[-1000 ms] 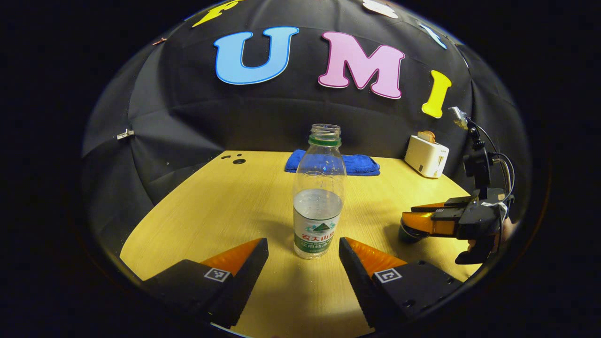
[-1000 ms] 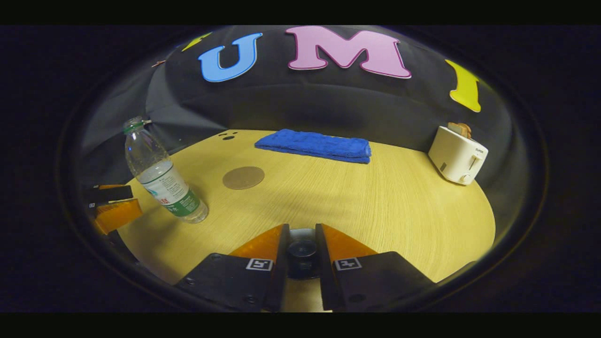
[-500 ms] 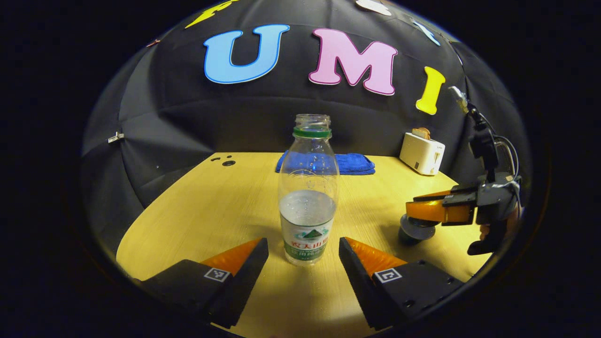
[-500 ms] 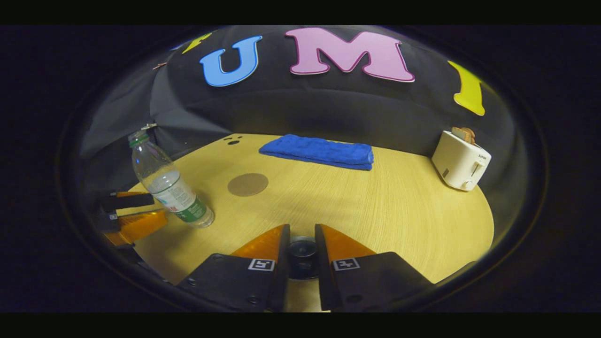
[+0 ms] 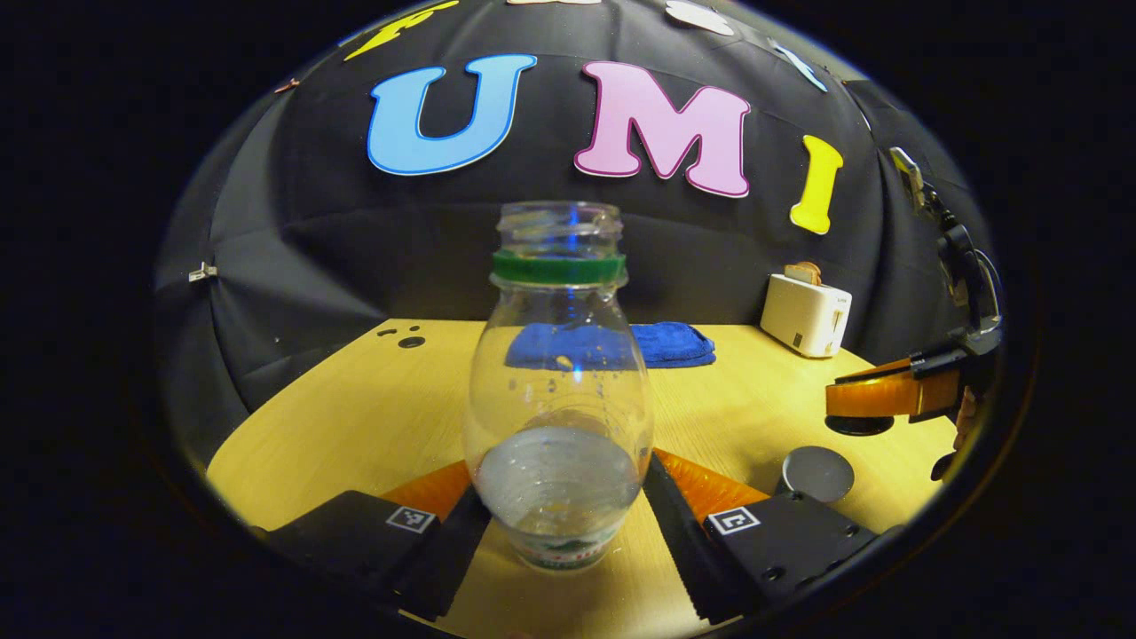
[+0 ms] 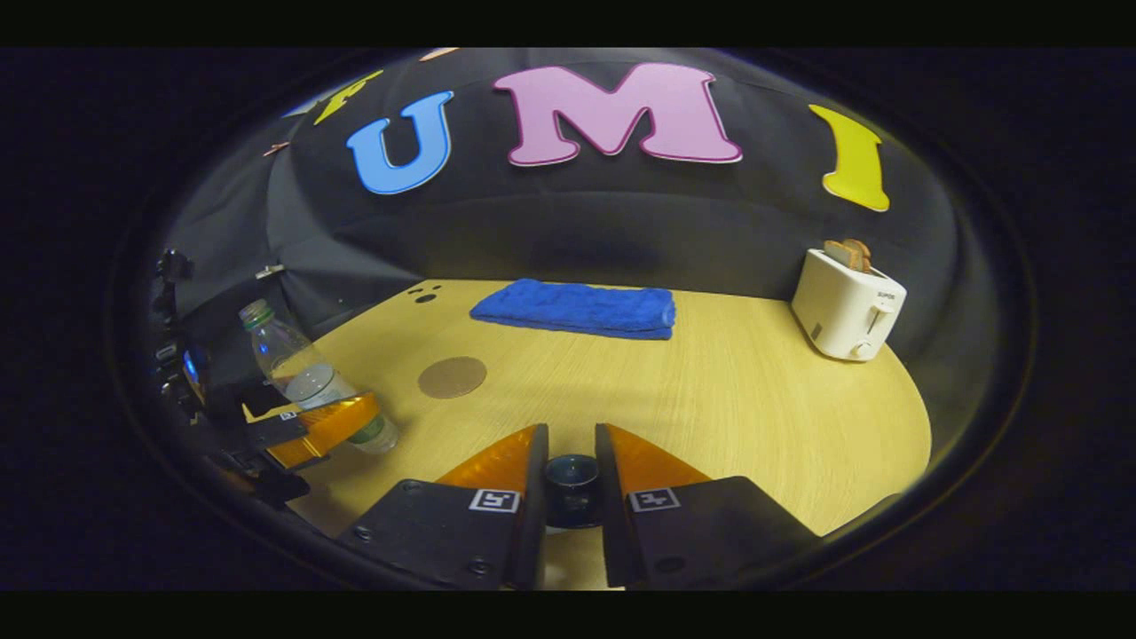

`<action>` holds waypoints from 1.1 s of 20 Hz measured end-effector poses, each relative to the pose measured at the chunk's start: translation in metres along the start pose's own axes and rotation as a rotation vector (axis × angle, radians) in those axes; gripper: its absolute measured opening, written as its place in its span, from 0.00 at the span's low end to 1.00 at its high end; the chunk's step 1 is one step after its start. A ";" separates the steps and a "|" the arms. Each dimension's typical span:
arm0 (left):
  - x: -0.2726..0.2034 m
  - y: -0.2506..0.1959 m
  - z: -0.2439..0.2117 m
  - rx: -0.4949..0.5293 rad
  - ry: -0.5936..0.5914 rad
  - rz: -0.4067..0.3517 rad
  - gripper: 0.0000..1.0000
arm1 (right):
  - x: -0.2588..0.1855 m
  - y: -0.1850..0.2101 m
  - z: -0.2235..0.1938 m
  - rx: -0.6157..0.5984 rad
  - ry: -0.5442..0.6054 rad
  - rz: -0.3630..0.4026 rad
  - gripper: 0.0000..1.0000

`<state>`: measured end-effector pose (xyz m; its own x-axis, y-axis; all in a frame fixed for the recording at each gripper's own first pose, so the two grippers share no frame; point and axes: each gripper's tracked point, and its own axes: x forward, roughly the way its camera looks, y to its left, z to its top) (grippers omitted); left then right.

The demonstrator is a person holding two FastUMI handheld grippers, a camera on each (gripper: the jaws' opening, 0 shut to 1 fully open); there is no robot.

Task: Open the teacup lid with one hand, grasp the water bottle and pour water into the teacup with the other hand; after pouring, place the water bottle on the coaster and then close the teacup lid.

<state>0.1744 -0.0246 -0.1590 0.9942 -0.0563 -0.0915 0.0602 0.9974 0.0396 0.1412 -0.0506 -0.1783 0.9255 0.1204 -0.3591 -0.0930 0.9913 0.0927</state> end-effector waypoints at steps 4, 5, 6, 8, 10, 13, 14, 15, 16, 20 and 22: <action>0.012 0.000 -0.003 0.014 -0.011 -0.018 0.87 | -0.002 -0.018 -0.002 0.008 -0.017 -0.028 0.30; 0.016 0.000 -0.003 0.027 0.000 -0.022 0.81 | -0.004 -0.023 -0.004 0.008 -0.018 -0.034 0.30; 0.015 -0.001 -0.004 0.046 0.002 -0.025 0.80 | -0.005 -0.027 -0.006 0.007 -0.019 -0.040 0.30; 0.016 0.003 -0.004 0.122 0.026 0.006 0.77 | -0.007 -0.035 -0.011 0.002 -0.018 -0.053 0.30; 0.013 0.002 0.003 0.258 0.040 0.017 0.75 | -0.011 -0.045 -0.017 0.005 -0.019 -0.065 0.30; 0.014 0.000 0.019 0.485 0.038 0.041 0.75 | -0.018 -0.059 -0.021 0.024 -0.026 -0.083 0.30; 0.015 -0.002 0.021 0.563 0.045 0.041 0.75 | -0.021 -0.064 -0.022 0.033 -0.029 -0.087 0.24; 0.018 -0.003 0.023 0.650 0.050 0.042 0.75 | -0.022 -0.068 -0.022 0.042 -0.036 -0.092 0.30; 0.019 -0.006 0.027 0.742 0.050 0.042 0.75 | -0.024 -0.073 -0.023 0.050 -0.043 -0.098 0.30; 0.029 -0.024 0.017 1.000 0.068 0.003 0.75 | -0.033 -0.096 -0.034 0.070 -0.056 -0.131 0.30; 0.032 -0.032 0.007 1.075 0.096 -0.019 0.75 | -0.037 -0.105 -0.044 0.078 -0.052 -0.147 0.30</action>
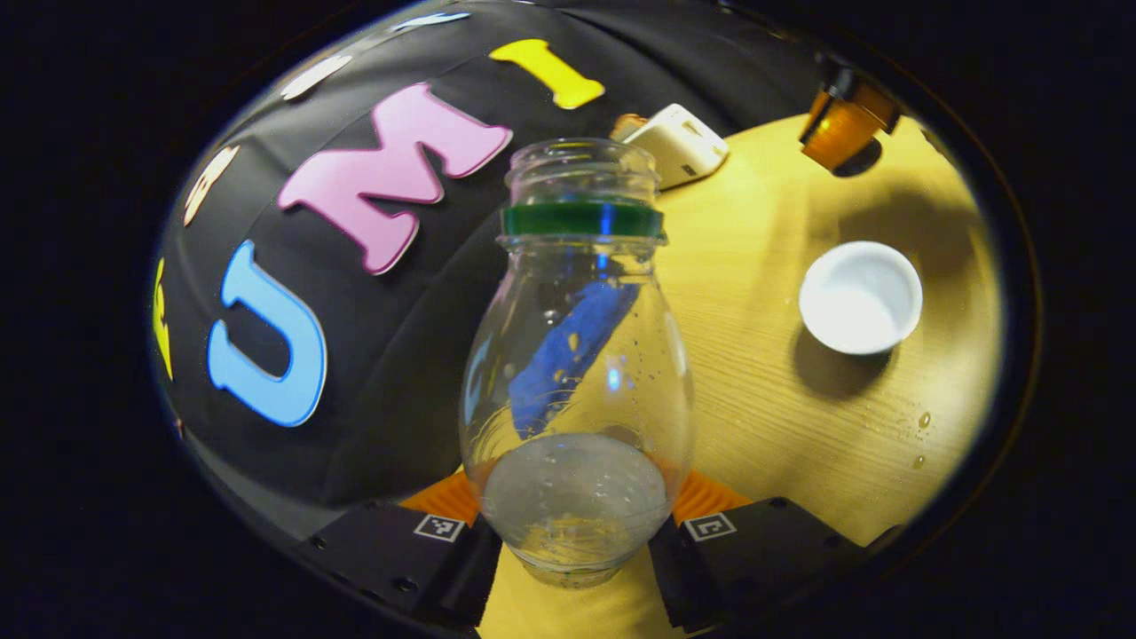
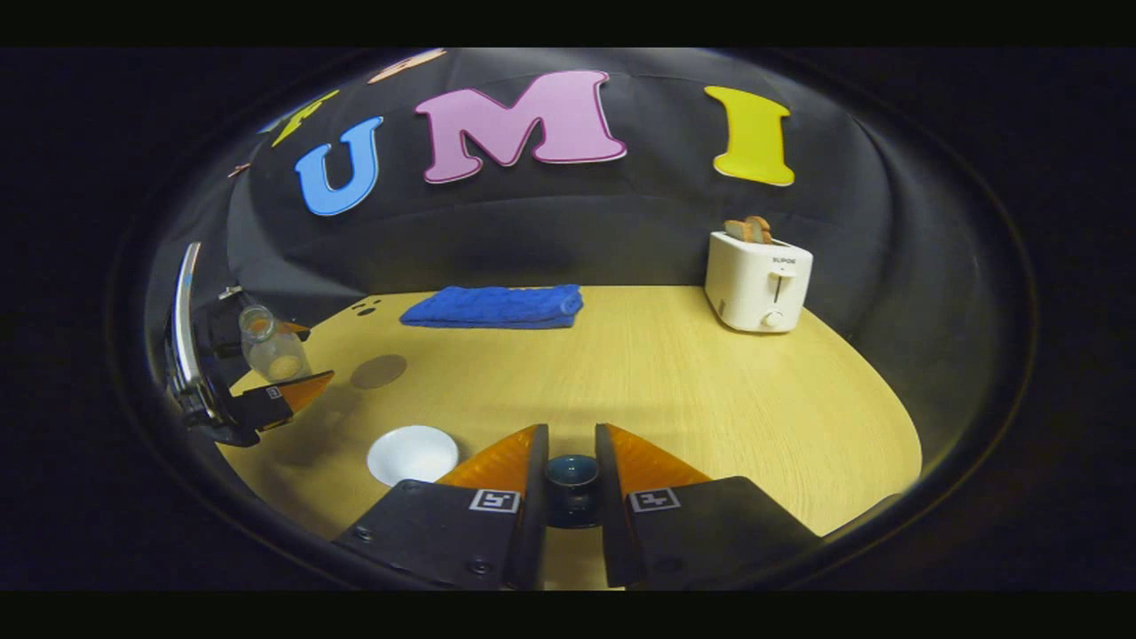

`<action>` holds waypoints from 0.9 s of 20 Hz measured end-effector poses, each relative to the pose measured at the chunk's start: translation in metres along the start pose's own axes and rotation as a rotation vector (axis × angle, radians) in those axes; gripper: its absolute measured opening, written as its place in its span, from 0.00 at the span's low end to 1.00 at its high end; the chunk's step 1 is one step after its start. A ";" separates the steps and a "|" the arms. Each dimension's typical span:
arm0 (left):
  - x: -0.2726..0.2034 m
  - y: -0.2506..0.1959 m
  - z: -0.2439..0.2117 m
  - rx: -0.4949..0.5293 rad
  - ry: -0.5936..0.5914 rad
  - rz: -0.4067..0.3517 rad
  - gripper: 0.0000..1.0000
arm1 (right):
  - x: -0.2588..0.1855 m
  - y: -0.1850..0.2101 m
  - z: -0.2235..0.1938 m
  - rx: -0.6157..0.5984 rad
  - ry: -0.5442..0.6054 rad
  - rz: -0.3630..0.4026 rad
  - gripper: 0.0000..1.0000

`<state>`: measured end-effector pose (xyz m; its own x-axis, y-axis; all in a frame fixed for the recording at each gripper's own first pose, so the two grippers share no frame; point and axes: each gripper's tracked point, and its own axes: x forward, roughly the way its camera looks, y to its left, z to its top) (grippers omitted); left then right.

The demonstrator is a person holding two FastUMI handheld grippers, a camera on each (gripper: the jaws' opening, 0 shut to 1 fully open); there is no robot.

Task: Open the teacup lid with one hand, grasp the water bottle and pour water into the teacup with the other hand; after pouring, place the water bottle on the coaster and then close the teacup lid.

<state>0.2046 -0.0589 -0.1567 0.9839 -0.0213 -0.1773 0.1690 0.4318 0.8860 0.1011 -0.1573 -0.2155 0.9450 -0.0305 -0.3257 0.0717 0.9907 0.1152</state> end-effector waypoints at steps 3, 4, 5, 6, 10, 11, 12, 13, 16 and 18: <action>0.010 -0.015 0.000 0.146 0.027 -0.023 0.75 | -0.006 -0.014 -0.013 0.003 0.008 -0.019 0.30; 0.013 -0.019 0.000 0.185 0.035 -0.031 0.75 | -0.007 -0.017 -0.015 0.006 0.009 -0.022 0.30; 0.012 -0.021 -0.001 0.214 0.040 -0.039 0.75 | -0.008 -0.019 -0.017 0.009 0.010 -0.023 0.30; 0.012 -0.024 0.000 0.232 0.043 -0.044 0.75 | -0.010 -0.021 -0.018 0.011 0.010 -0.025 0.30; 0.024 -0.022 0.009 0.368 0.056 -0.043 0.75 | -0.011 -0.026 -0.019 0.018 0.003 -0.023 0.30; 0.023 -0.020 0.009 0.420 0.053 -0.035 0.75 | -0.012 -0.027 -0.019 0.018 0.001 -0.021 0.30; 0.023 -0.019 0.012 0.468 0.047 -0.026 0.75 | -0.011 -0.027 -0.019 0.015 -0.001 -0.020 0.30; 0.026 -0.019 0.013 0.523 0.045 -0.019 0.75 | -0.011 -0.026 -0.019 0.012 -0.003 -0.017 0.30; 0.029 -0.024 0.010 0.589 0.044 -0.032 0.74 | -0.009 -0.024 -0.019 0.012 -0.006 -0.009 0.30; 0.030 -0.026 0.013 0.627 0.037 -0.033 0.75 | -0.010 -0.024 -0.022 0.009 -0.005 -0.007 0.30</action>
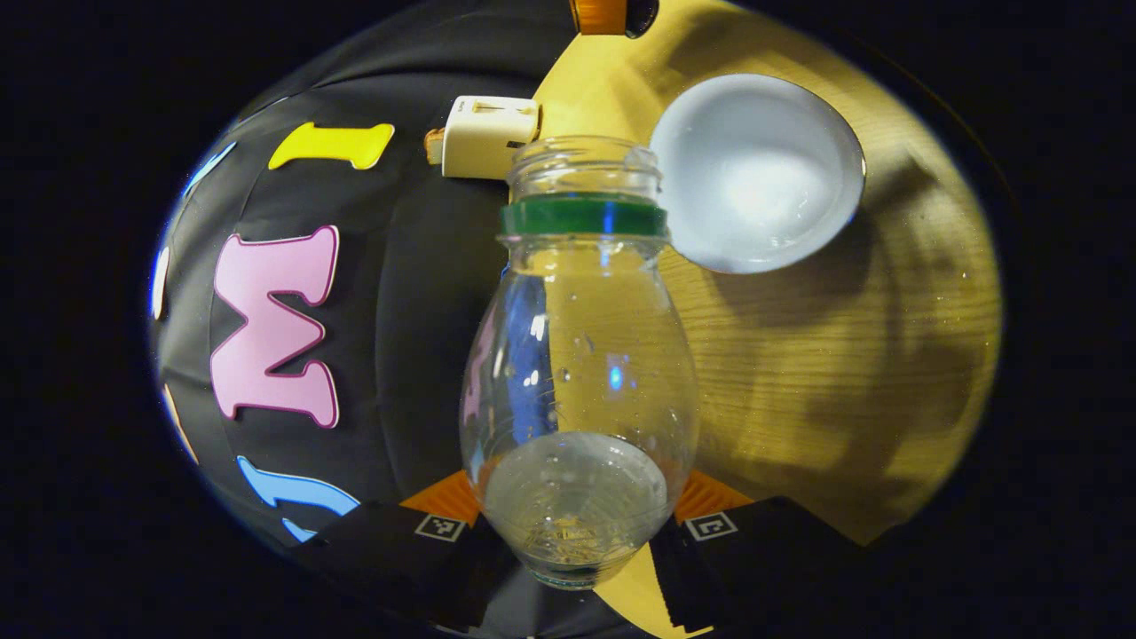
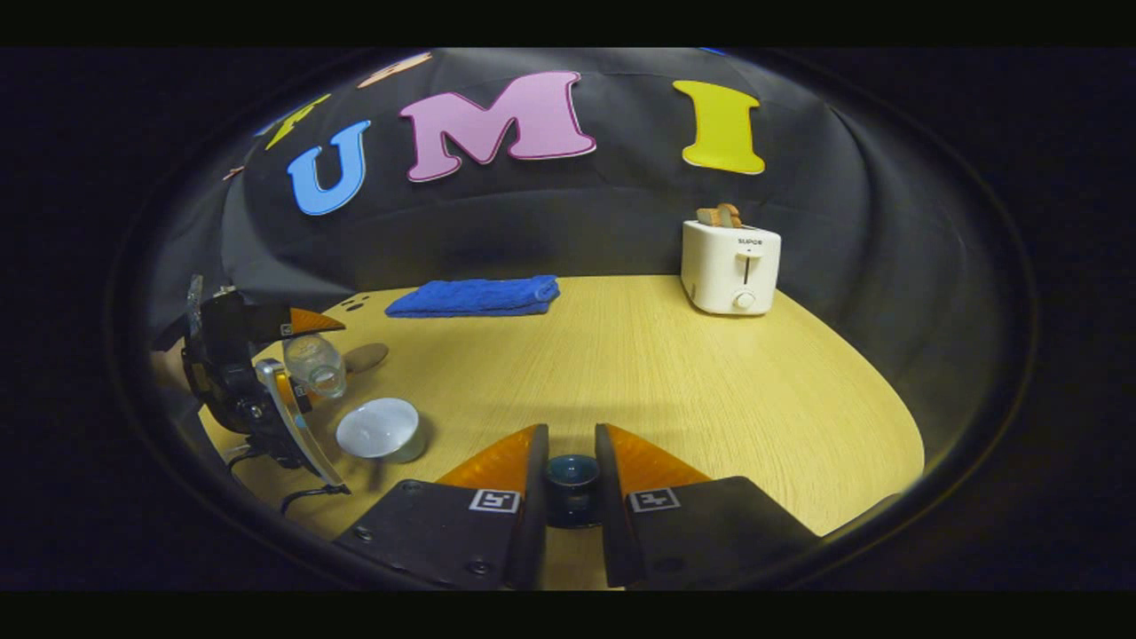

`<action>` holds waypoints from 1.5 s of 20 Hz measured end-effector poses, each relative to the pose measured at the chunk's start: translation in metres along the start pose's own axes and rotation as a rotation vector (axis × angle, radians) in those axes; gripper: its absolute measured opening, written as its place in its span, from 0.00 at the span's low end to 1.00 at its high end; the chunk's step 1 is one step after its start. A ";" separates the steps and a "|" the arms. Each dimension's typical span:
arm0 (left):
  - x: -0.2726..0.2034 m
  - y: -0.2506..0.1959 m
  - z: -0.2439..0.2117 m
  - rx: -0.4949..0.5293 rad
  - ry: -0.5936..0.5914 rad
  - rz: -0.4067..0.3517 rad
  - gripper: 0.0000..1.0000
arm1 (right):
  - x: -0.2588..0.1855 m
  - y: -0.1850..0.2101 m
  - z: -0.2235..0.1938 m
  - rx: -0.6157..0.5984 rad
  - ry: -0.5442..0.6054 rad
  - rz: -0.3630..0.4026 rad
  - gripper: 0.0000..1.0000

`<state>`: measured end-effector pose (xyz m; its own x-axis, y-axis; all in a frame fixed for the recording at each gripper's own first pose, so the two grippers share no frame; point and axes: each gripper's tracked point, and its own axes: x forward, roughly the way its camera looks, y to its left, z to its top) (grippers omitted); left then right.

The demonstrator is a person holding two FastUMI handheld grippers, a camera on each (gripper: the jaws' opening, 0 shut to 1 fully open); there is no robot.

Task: Open the teacup lid with one hand, grasp the water bottle and pour water into the teacup with the other hand; after pouring, place the water bottle on the coaster and then close the teacup lid.

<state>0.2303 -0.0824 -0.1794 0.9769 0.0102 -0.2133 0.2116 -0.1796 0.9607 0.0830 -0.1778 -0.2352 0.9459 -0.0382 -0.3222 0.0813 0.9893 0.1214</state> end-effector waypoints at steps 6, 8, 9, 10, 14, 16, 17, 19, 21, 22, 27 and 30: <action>0.006 0.007 0.004 0.086 -0.017 0.012 0.75 | -0.002 0.000 -0.002 -0.006 -0.001 0.004 0.30; 0.008 0.008 0.004 0.110 -0.020 0.008 0.75 | -0.003 0.002 -0.002 -0.002 0.001 0.007 0.30; 0.009 0.008 0.005 0.119 -0.023 0.007 0.75 | -0.004 0.003 -0.003 0.000 0.005 0.008 0.30; 0.010 0.010 0.006 0.138 -0.028 0.006 0.75 | -0.004 0.003 -0.004 -0.001 0.006 0.008 0.30; 0.011 0.013 0.011 0.228 -0.064 0.005 0.75 | -0.006 0.006 -0.007 -0.026 0.007 0.011 0.30; 0.012 0.014 0.014 0.266 -0.075 0.003 0.75 | -0.007 0.010 -0.009 -0.025 0.010 0.017 0.30; 0.012 0.015 0.016 0.281 -0.079 0.004 0.75 | -0.008 0.011 -0.010 -0.025 0.012 0.019 0.30; 0.014 0.015 0.018 0.308 -0.088 -0.004 0.75 | -0.009 0.012 -0.012 -0.030 0.013 0.022 0.30; 0.018 0.014 0.018 0.337 -0.091 -0.010 0.75 | -0.010 0.013 -0.013 -0.033 0.014 0.025 0.30; 0.018 0.016 0.019 0.356 -0.097 -0.011 0.75 | -0.010 0.014 -0.014 -0.032 0.018 0.028 0.30; 0.023 0.022 0.020 0.434 -0.114 -0.007 0.75 | -0.010 0.013 -0.016 -0.018 0.021 0.028 0.30; 0.023 0.027 0.020 0.469 -0.118 -0.002 0.75 | -0.009 0.014 -0.016 -0.020 0.022 0.032 0.30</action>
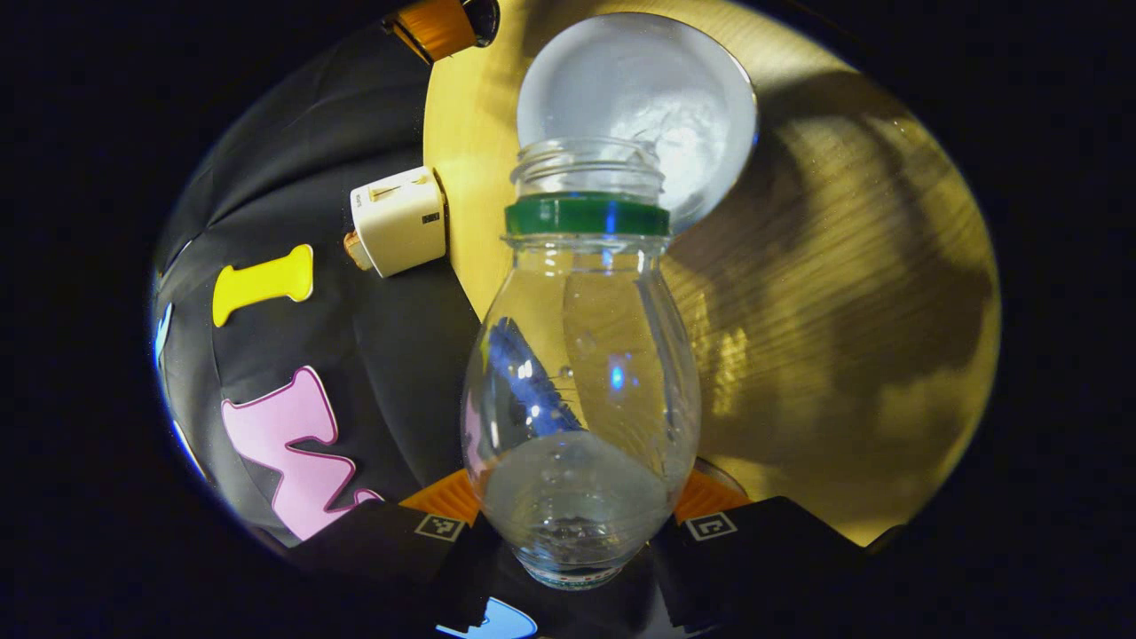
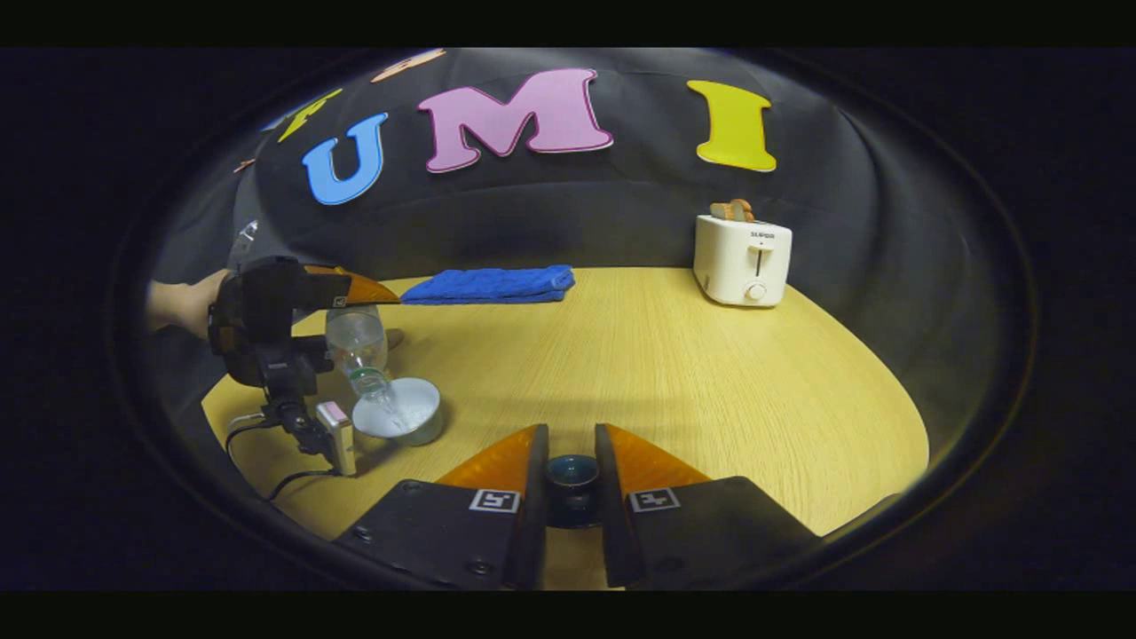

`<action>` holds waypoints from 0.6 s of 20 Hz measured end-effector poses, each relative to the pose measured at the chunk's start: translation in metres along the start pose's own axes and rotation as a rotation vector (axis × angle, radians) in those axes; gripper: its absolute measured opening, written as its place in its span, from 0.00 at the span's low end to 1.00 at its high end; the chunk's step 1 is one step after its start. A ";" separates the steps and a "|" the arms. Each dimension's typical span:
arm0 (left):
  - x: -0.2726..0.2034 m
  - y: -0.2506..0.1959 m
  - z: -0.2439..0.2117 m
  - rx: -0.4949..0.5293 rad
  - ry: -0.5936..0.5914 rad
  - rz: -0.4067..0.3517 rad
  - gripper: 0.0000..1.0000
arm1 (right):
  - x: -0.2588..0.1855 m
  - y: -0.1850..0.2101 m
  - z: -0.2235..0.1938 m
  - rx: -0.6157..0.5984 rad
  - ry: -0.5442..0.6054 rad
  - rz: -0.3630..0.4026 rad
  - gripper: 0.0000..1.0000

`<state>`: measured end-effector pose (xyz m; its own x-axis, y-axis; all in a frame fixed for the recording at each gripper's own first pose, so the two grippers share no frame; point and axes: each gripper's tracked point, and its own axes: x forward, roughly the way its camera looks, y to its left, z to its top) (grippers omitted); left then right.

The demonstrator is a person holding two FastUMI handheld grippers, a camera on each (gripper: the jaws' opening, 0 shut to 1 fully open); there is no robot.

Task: Open the teacup lid with one hand, grasp the water bottle and pour water into the teacup with the other hand; after pouring, place the water bottle on the coaster and then close the teacup lid.

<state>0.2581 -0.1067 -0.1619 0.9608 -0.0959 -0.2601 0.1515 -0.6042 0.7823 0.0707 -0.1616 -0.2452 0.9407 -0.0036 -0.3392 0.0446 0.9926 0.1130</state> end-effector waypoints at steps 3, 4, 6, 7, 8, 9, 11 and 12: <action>0.003 0.008 0.005 0.051 -0.030 0.014 0.75 | 0.001 0.000 0.000 -0.002 0.000 0.003 0.30; 0.004 0.013 0.007 0.072 -0.041 0.022 0.75 | 0.001 0.000 0.001 -0.003 -0.003 0.002 0.30; 0.005 0.019 0.012 0.118 -0.062 0.033 0.75 | 0.002 0.001 0.001 -0.005 -0.002 0.003 0.30; 0.006 0.023 0.015 0.143 -0.071 0.038 0.75 | 0.002 0.002 0.001 -0.005 -0.001 0.005 0.24; 0.008 0.026 0.015 0.161 -0.073 0.040 0.70 | 0.002 0.002 0.001 -0.005 -0.001 0.007 0.30; 0.009 0.026 0.015 0.174 -0.073 0.036 0.75 | 0.002 0.003 0.001 -0.007 -0.001 0.010 0.30; 0.010 0.027 0.012 0.201 -0.061 0.028 0.75 | 0.003 0.004 0.001 -0.015 0.001 0.014 0.30; 0.009 0.028 0.010 0.218 -0.052 0.026 0.75 | 0.003 0.005 0.001 -0.019 0.002 0.016 0.24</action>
<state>0.2686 -0.1323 -0.1480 0.9495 -0.1511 -0.2750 0.0677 -0.7571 0.6498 0.0741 -0.1563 -0.2444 0.9406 0.0128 -0.3394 0.0229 0.9946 0.1010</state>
